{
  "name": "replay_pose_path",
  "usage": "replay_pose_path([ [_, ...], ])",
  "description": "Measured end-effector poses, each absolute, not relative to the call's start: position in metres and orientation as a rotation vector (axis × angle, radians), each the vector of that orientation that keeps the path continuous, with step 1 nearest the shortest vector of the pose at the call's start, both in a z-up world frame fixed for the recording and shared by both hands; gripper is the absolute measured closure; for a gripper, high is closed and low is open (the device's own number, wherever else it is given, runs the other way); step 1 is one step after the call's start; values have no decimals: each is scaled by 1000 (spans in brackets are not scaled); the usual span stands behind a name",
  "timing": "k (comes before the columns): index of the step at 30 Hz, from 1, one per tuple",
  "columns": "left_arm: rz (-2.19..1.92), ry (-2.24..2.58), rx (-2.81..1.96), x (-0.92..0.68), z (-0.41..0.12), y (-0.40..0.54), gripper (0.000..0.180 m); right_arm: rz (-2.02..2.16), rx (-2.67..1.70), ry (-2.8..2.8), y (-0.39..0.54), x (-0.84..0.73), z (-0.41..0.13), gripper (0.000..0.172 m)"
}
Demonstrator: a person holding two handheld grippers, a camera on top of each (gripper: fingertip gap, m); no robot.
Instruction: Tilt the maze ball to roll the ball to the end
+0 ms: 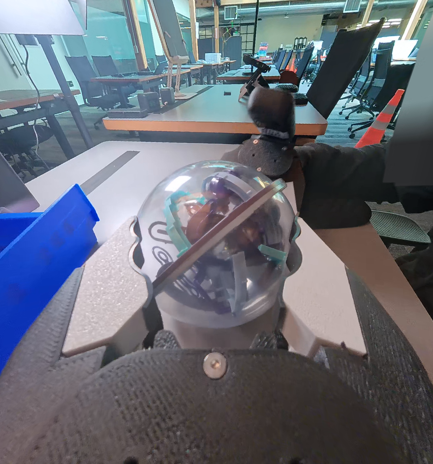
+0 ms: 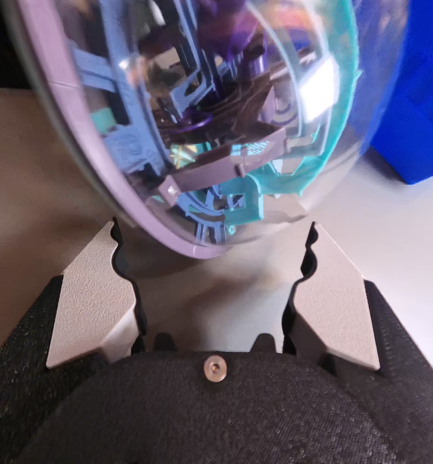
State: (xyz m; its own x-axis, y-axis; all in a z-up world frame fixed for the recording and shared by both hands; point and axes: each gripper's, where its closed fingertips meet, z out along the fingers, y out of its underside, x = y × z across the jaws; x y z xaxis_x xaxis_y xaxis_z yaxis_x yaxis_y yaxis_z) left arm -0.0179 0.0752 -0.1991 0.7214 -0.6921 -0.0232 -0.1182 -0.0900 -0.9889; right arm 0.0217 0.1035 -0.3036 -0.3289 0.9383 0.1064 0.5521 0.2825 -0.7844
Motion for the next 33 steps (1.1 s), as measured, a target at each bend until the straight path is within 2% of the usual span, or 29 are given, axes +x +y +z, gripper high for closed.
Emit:
replay_pose_path([
  [8, -508, 647, -1629, -10, -197, 86, 64, 783, -961, -1752, 94, 10, -230, 20],
  [11, -489, 655, -1627, -5, -197, 88, 62, 747, -952, -1770, 95, 3, -241, 27],
  [17, -568, 705, -1537, -9, -189, 69, 46, 846, -1004, -1744, 103, 4, -241, 27],
  [21, -514, 742, -1654, -32, -227, 77, 37, 965, -1076, -1690, 110, 6, -238, 28],
  [24, -562, 717, -1736, -29, -250, 86, 37, 1070, -1148, -1655, 112, 5, -238, 29],
  [33, -552, 718, -1698, -23, -240, 87, 41, 1170, -1204, -1630, 106, 3, -245, 29],
])
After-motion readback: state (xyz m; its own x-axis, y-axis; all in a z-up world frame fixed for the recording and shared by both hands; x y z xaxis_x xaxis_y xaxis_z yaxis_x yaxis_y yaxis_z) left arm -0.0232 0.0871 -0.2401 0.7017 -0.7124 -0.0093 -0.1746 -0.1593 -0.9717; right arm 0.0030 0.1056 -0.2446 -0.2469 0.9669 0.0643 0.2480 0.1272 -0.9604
